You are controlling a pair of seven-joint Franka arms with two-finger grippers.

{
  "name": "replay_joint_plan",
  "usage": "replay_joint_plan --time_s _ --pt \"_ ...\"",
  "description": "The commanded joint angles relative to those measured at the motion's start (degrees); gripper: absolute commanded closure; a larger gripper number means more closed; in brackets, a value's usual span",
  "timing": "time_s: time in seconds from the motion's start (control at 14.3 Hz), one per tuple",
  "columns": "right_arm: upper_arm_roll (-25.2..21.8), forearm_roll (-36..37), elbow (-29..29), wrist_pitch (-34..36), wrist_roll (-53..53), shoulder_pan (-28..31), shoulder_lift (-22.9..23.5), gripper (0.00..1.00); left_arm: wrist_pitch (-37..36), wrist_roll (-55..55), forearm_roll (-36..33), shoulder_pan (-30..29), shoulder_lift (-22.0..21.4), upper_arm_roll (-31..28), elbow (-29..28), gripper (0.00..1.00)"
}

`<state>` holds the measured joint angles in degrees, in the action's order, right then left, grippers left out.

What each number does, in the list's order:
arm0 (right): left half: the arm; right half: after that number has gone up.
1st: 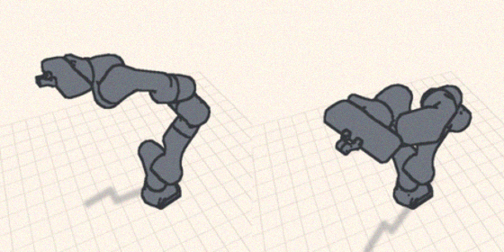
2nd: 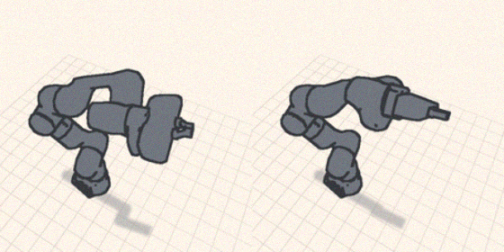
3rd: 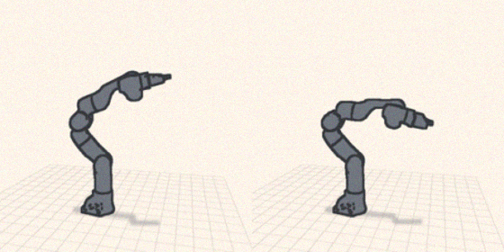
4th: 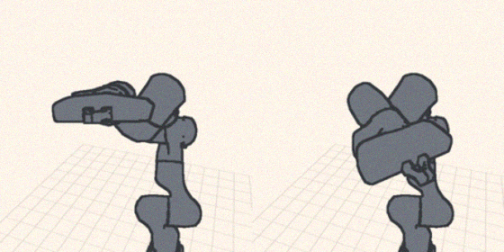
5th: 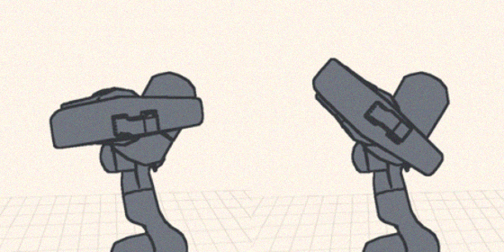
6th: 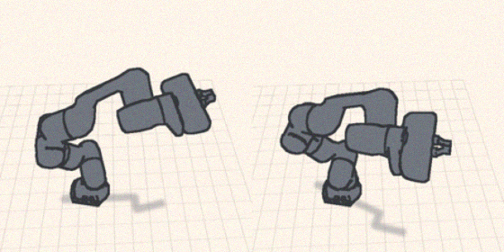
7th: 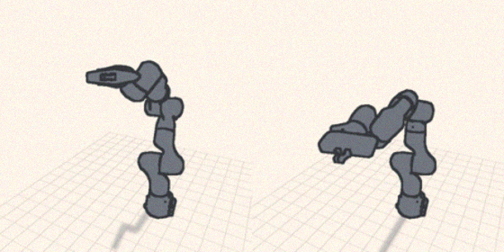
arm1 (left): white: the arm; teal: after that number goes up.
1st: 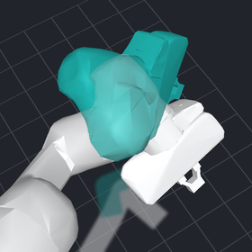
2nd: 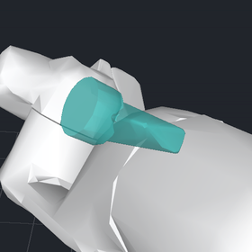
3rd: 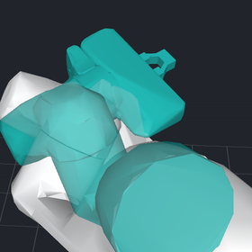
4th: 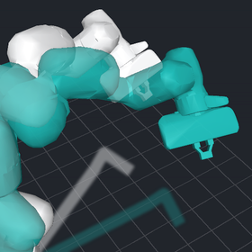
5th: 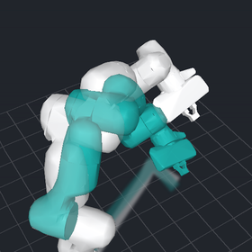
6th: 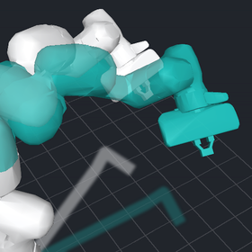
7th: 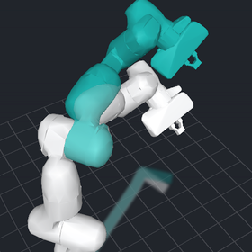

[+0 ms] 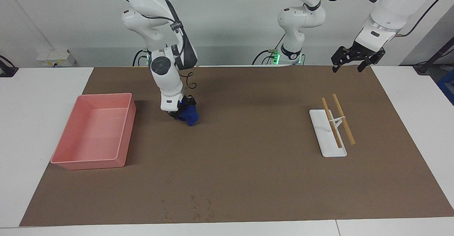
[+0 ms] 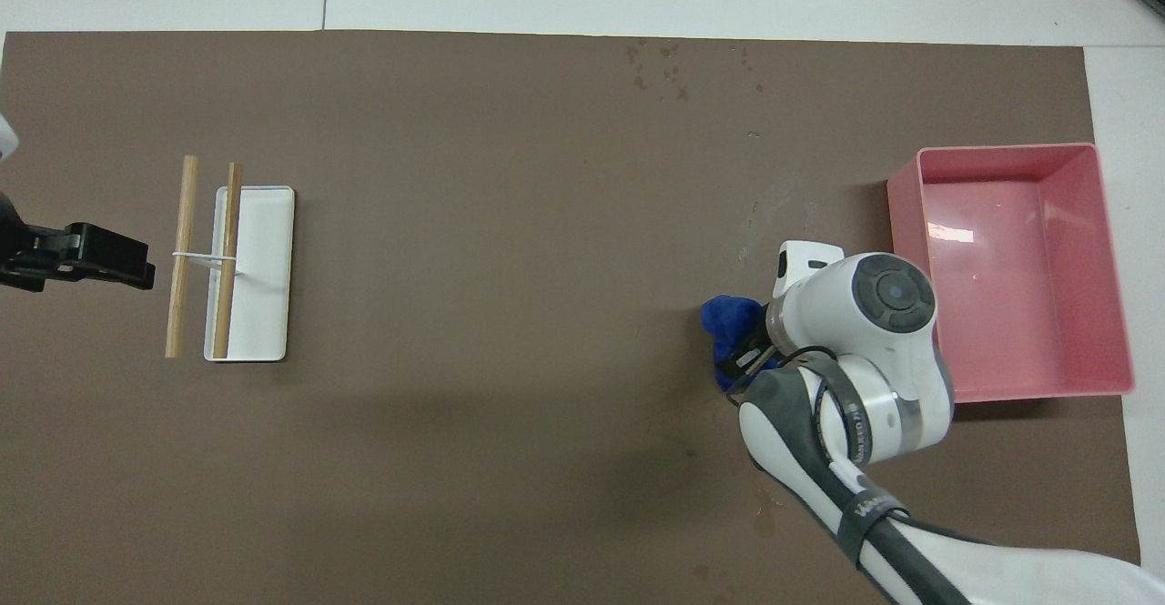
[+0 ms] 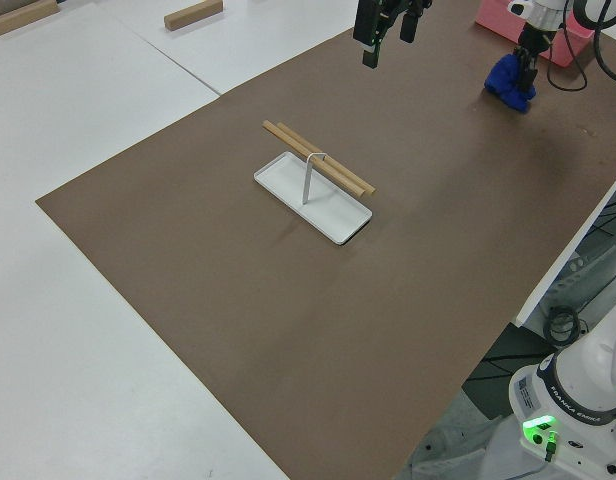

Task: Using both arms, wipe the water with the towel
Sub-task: 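Carry the towel with the right gripper toward the pink bin, then lower the towel into the pink bin and open the right gripper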

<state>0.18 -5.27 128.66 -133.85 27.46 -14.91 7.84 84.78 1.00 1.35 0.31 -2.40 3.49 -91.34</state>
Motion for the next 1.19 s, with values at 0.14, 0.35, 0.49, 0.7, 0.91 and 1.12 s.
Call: replay_joint_plan --time_s 0.14,0.35,0.49,0.7,0.91,1.12 --pt "0.3 2.3 -7.2 10.9 5.3 5.0 0.0 1.0 -0.1 -0.5 0.7 -0.4 -0.9 0.1 -0.9 0.0" --pt "0.3 2.8 -9.6 16.8 5.1 6.6 -3.3 1.0 0.0 -0.5 0.7 -0.4 -0.9 0.1 -0.9 0.0" --pt "0.2 3.0 -11.2 21.3 5.2 7.6 -5.9 1.0 0.0 -0.5 0.7 -0.4 -0.9 0.1 -0.9 0.0" --pt "0.2 5.5 -15.3 29.7 5.4 9.5 -10.7 1.0 0.0 -0.5 0.7 -0.4 -0.9 0.1 -0.9 0.0" --pt "0.2 11.0 -20.1 34.2 12.6 13.0 -12.6 1.0 0.0 -0.5 0.7 -0.4 -0.9 0.1 -0.9 0.0" --pt "0.3 15.0 -20.7 27.7 24.9 19.6 -11.9 1.0 0.0 -0.5 0.7 -0.4 -0.9 0.1 -0.9 0.0"
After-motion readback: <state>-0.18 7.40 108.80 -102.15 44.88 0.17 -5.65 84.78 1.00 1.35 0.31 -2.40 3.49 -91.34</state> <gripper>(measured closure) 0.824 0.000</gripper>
